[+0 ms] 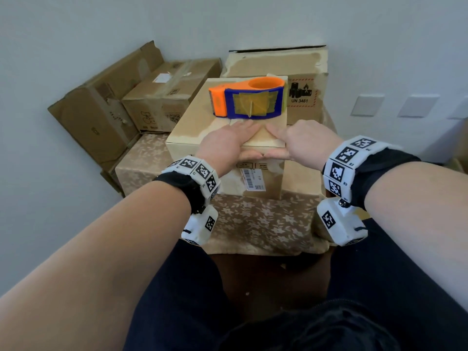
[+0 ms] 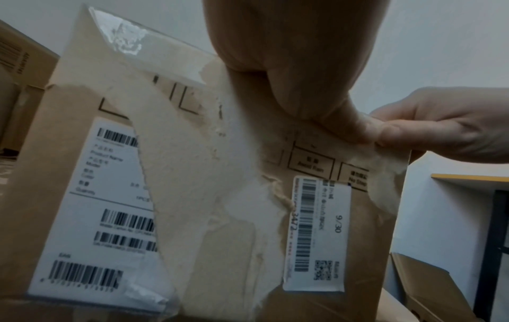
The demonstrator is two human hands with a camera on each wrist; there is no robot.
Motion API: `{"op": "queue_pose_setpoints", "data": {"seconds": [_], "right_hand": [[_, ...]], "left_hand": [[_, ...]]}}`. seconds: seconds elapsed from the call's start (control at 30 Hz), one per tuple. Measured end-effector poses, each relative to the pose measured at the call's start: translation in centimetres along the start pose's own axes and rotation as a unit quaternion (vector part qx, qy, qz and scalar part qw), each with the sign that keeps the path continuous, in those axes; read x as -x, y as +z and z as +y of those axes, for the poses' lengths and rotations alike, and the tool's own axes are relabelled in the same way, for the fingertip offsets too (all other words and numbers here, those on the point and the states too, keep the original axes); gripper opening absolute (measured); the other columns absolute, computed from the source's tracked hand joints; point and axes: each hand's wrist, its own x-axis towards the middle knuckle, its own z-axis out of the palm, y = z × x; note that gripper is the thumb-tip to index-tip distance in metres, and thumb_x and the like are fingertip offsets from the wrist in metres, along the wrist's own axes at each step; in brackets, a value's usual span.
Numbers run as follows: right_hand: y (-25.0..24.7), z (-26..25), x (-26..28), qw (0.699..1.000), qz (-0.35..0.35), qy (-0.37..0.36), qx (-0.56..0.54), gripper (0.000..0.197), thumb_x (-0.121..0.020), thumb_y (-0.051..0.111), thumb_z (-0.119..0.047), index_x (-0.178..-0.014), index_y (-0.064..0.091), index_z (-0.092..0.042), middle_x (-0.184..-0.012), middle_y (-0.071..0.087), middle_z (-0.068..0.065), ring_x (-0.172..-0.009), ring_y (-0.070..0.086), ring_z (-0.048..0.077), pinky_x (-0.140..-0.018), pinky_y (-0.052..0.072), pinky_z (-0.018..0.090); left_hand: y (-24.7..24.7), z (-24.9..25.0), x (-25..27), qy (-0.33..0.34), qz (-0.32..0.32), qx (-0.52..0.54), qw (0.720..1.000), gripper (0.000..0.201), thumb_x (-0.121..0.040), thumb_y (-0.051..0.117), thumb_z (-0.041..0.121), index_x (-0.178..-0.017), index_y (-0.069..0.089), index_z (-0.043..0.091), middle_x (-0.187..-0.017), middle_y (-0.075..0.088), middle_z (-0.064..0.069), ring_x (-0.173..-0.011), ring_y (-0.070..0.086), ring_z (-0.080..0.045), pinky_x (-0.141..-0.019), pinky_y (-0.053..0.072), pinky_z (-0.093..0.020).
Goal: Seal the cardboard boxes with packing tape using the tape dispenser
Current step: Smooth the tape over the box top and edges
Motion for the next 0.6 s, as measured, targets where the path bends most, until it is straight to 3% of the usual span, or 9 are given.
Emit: {"op": "queue_pose_setpoints", "data": {"seconds": [0.1,0.2,0.27,0.43,0.6], "right_hand": [[0.15,0.21,0.02,1.0,-0.001,-0.003,-0.022,0.081,-0.083,0.028,-0.071,-0.147,0.031,-0.021,-0.098,0.064,0.018,-0.084,0.06,0.032,-0.069,0.049,0.038],[-0.17,0.17,0.07,0.999,-0.005,-0.009,-0.044,0.073,-0.089,0.046,-0.061,-0.149,0.03,-0.023,-0.106,0.064,0.018,-0.093,0.059,0.031,-0.076,0.048,0.037],[-0.17,0.16,0.14,0.998,-0.017,-0.006,-0.055,0.078,-0.086,0.053,-0.06,-0.151,0.025,-0.026,-0.108,0.062,0.017,-0.096,0.059,0.03,-0.08,0.048,0.037],[0.72,0.48,0.35,0.994,0.01,0.0,-0.111,0.073,-0.089,0.039,-0.065,-0.151,0.023,-0.031,-0.114,0.065,0.014,-0.098,0.061,0.027,-0.086,0.048,0.037],[0.54,0.29,0.48,0.992,0.013,0.002,-0.127,0.066,-0.092,0.042,-0.058,-0.151,0.025,-0.033,-0.113,0.065,0.014,-0.097,0.059,0.027,-0.084,0.046,0.036]], "left_hand": [[0.13,-0.01,-0.11,-0.002,-0.003,-0.01,1.0,0.077,-0.089,0.053,0.051,-0.152,0.018,0.024,-0.159,0.018,0.001,-0.145,0.019,-0.018,-0.116,0.023,-0.034],[0.06,0.18,0.03,-0.001,-0.003,-0.025,1.0,0.083,-0.086,0.058,0.053,-0.152,0.017,0.023,-0.159,0.017,0.001,-0.145,0.019,-0.017,-0.115,0.022,-0.032],[-0.02,0.28,0.23,0.001,0.0,-0.03,1.0,0.087,-0.083,0.057,0.058,-0.152,0.016,0.024,-0.159,0.016,0.003,-0.145,0.02,-0.015,-0.114,0.023,-0.032],[-0.4,0.22,0.46,0.005,-0.005,0.009,1.0,0.069,-0.094,0.036,0.055,-0.152,0.018,0.022,-0.159,0.017,0.001,-0.146,0.017,-0.016,-0.115,0.018,-0.031],[-0.38,0.29,0.43,0.006,-0.001,0.017,1.0,0.065,-0.096,0.04,0.049,-0.151,0.02,0.022,-0.158,0.02,0.0,-0.145,0.019,-0.016,-0.115,0.021,-0.032]]}}
